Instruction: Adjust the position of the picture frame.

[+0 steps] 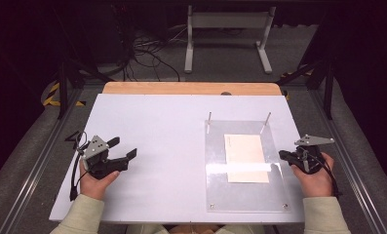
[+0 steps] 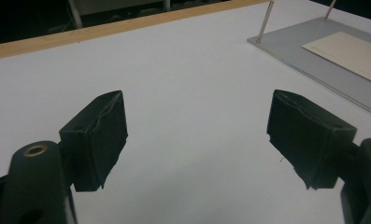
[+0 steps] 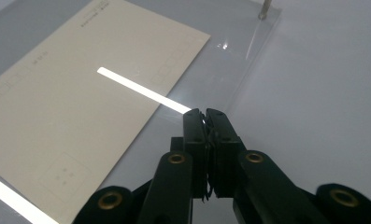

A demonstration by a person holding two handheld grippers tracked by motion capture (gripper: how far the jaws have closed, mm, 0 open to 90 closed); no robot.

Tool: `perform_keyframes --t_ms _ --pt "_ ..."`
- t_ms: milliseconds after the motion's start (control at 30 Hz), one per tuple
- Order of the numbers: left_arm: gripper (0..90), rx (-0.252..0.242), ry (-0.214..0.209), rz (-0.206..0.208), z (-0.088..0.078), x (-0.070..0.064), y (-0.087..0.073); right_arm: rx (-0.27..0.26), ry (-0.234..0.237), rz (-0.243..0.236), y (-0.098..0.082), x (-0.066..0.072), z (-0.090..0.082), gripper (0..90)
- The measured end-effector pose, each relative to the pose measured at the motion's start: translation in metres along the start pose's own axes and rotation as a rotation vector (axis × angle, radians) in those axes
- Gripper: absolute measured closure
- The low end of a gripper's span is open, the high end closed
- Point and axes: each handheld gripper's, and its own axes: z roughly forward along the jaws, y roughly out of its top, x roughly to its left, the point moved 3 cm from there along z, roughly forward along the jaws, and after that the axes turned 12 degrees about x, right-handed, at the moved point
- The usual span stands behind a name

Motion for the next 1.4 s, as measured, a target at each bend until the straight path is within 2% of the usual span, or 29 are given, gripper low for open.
perform_keyframes --t_ms 400,700,833,900,1033,1133,1267,1367,1400 --pt "20.4 0.027 0.000 0.002 0.004 -0.001 -0.002 0.079 -0.018 0.030 -0.009 -0.006 0.022 89.0" --pt "20.4 0.031 0.000 0.006 0.006 -0.002 -0.001 0.074 -0.020 0.026 -0.009 -0.004 0.025 90.0" --pt "20.4 0.035 -0.001 0.004 0.007 -0.002 -0.001 0.079 -0.050 0.012 -0.008 -0.001 0.026 90.0" --pt "20.4 0.035 -0.003 0.003 0.009 -0.002 -0.001 0.083 -0.078 -0.009 -0.006 0.003 0.027 90.0" --pt "20.4 0.042 -0.002 0.008 0.010 -0.004 0.000 0.080 -0.068 -0.035 -0.001 0.012 0.031 90.0" --pt "20.4 0.044 -0.004 0.015 0.011 -0.005 0.000 0.086 -0.079 -0.064 0.003 0.019 0.034 90.0" --pt "20.4 0.044 -0.004 0.015 0.012 -0.005 0.000 0.074 -0.034 -0.097 0.014 0.036 0.042 90.0" --pt "20.4 0.057 -0.008 0.017 0.014 -0.007 -0.001 0.078 -0.038 -0.130 0.021 0.049 0.046 90.0" --pt "20.4 0.057 -0.008 0.017 0.014 -0.007 -0.001 0.078 -0.038 -0.130 0.021 0.049 0.046 90.0"
